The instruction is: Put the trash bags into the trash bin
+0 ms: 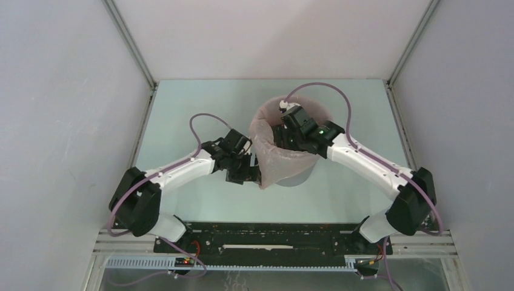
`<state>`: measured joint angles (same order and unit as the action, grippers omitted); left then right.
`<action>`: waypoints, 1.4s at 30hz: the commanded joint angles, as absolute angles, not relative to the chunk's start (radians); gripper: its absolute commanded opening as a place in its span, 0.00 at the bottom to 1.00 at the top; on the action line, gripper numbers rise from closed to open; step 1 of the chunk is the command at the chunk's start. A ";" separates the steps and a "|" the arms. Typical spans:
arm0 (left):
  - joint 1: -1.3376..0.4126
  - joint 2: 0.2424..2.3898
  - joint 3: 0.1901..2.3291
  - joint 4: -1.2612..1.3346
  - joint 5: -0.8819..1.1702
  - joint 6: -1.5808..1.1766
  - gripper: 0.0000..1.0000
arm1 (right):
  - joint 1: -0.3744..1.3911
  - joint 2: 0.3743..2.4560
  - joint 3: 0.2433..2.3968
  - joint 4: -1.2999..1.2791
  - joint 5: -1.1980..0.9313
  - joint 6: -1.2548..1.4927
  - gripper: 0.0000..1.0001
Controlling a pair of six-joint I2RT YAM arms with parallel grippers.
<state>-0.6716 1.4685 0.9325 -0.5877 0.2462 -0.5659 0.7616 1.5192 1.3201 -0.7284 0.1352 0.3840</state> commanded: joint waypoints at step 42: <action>-0.609 0.821 0.732 -0.753 0.079 -0.675 0.84 | 0.885 1.481 1.633 -0.850 0.322 0.257 0.81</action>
<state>-0.6373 0.8936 0.7341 -0.7189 0.1238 -0.6106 0.8444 1.4143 1.5383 -0.8772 0.2787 0.3096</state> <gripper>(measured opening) 0.829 0.814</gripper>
